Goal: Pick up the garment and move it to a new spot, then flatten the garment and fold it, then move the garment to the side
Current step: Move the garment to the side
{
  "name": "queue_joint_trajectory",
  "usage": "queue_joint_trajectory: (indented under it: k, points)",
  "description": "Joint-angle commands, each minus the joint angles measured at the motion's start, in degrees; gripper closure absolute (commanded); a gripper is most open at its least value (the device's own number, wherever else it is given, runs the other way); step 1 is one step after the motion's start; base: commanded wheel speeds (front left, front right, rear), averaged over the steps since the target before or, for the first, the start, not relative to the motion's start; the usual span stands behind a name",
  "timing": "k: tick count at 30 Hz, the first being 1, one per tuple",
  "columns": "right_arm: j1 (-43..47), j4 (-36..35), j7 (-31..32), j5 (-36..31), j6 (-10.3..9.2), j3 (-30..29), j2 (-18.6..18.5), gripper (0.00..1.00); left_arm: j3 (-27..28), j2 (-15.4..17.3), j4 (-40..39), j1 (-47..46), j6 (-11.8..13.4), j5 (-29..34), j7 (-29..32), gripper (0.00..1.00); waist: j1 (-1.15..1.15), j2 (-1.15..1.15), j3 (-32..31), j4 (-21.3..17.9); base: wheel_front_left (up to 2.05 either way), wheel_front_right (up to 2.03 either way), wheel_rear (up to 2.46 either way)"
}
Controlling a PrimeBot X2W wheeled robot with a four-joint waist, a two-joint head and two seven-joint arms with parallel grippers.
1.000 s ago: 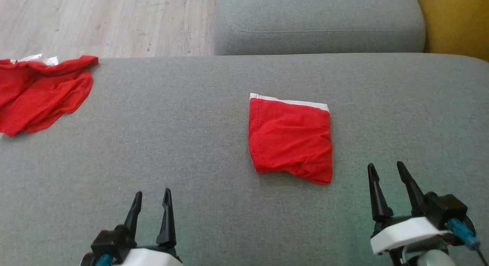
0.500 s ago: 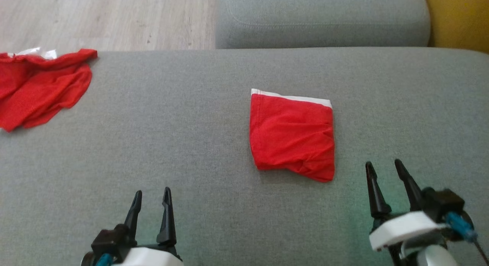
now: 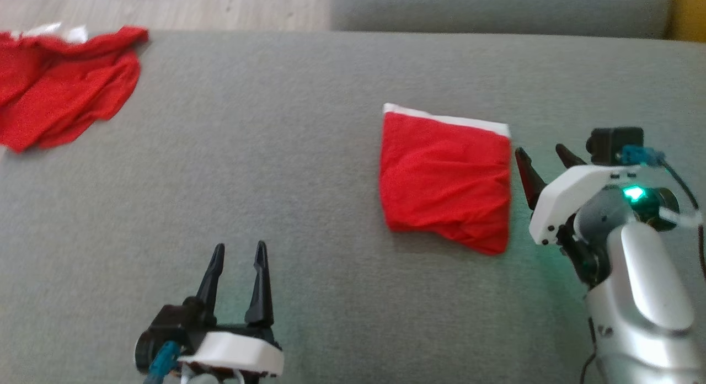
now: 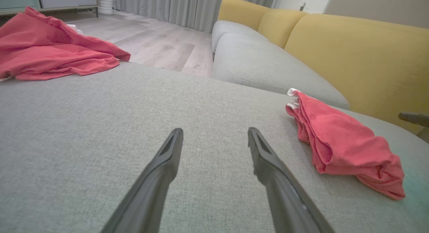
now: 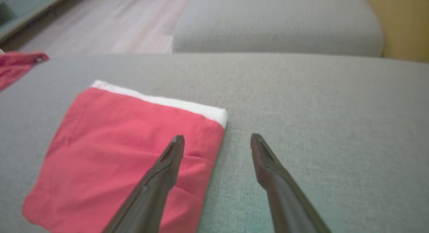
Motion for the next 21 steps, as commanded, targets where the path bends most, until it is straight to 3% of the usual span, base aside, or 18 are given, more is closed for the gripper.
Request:
queue_joint_trajectory:
  k: [1,12,14,16,17,18,21]
  points:
    - [-2.96,-1.18,1.29,-0.42,-0.04,1.06,-0.49,0.0,1.83,-0.19,-1.56,-2.51,-0.44,0.54,-0.71,0.0,-0.01,0.0,1.65,1.8,0.0,0.0,0.0]
    - [-5.75,7.52,9.49,1.37,-0.04,0.15,-2.67,0.0,2.77,-2.87,-1.72,-4.45,-2.45,2.91,-0.71,0.0,-0.01,0.0,6.35,7.48,0.0,0.0,0.0]
    - [-5.72,8.24,9.34,2.01,-0.04,0.09,-2.62,0.51,3.08,-3.15,-1.56,-4.46,-2.78,3.27,-0.71,0.0,-0.01,0.0,6.61,7.69,0.0,0.0,0.0]
    - [-5.75,8.47,8.66,2.88,-0.04,0.25,-2.5,0.74,3.35,-3.27,-1.42,-4.4,-3.06,3.71,-0.71,0.0,-0.01,0.0,6.74,7.47,0.0,0.0,0.0]
    - [-5.77,8.37,8.06,3.12,-0.04,0.46,-2.54,0.91,3.37,-3.25,-1.4,-4.4,-3.21,4.01,-0.71,0.0,-0.01,0.0,6.77,7.18,0.0,0.0,0.0]
    - [-5.81,8.22,7.37,3.22,-0.04,0.66,-2.72,1.0,3.39,-3.24,-1.43,-4.45,-3.34,4.28,-0.71,0.0,-0.01,0.0,6.81,6.77,0.0,0.0,0.0]
    - [-6.11,7.64,5.1,3.28,-0.04,1.1,-3.4,1.0,3.43,-3.1,-1.8,-4.79,-3.68,5.09,-0.71,0.0,-0.01,0.0,6.9,4.69,0.0,0.0,0.0]
